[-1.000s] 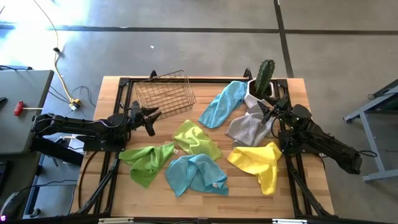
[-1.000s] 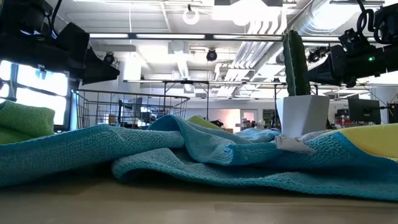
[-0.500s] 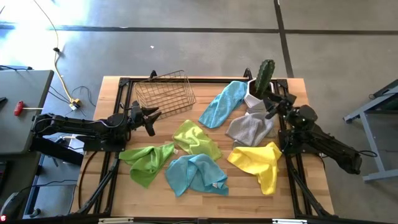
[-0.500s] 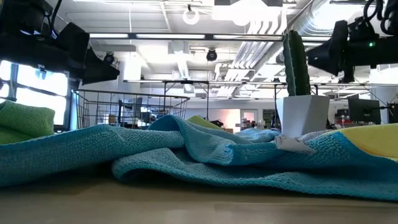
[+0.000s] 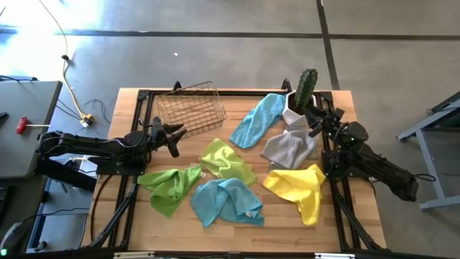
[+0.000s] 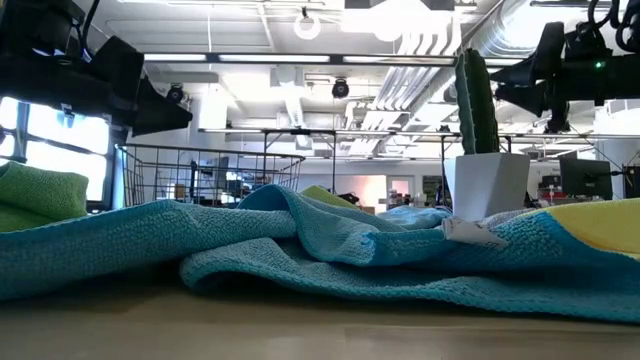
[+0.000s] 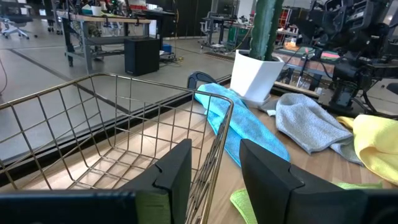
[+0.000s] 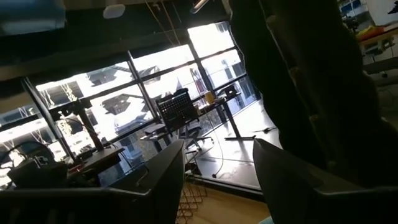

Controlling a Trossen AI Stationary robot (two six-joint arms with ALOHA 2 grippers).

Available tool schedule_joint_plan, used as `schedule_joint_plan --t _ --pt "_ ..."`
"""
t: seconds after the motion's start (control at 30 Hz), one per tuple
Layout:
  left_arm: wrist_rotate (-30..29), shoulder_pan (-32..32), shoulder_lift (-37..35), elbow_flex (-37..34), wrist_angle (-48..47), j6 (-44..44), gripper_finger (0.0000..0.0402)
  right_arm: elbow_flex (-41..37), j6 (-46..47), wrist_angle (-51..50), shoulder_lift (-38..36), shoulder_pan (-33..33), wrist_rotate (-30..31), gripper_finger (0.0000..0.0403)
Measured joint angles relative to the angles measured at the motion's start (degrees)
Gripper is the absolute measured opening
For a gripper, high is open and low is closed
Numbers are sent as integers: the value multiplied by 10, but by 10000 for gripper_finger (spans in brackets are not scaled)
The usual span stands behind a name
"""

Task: Fold microfiber towels
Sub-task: Prepare the table for folding the microfiber towels

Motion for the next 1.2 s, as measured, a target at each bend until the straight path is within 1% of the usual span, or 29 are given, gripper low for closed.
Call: schedule_joint_plan --t 0.13,0.23,0.3,0.37,0.5,0.57,0.73,0.9,1.03,1.2 --pt "0 0 0 0 0 0 127 0 26 0 0 0 0 181" --pt "0 0 0 0 0 0 127 0 45 0 0 0 13 181" --pt "0 0 0 0 0 0 127 0 44 0 0 0 6 181" --pt "0 0 0 0 0 0 127 0 20 7 0 0 -29 181" --pt "0 0 0 0 0 0 127 0 13 67 0 0 -130 181" --pt "0 0 0 0 0 0 127 1 12 101 0 0 -155 181" --pt "0 0 0 0 0 0 127 1 -9 116 3 0 -150 181" --pt "0 0 0 0 0 0 127 11 -36 120 33 1 -151 181" --pt "0 0 0 0 0 0 127 35 -64 119 79 5 -151 181" --pt "0 0 0 0 0 0 127 80 -103 106 162 16 -148 181"
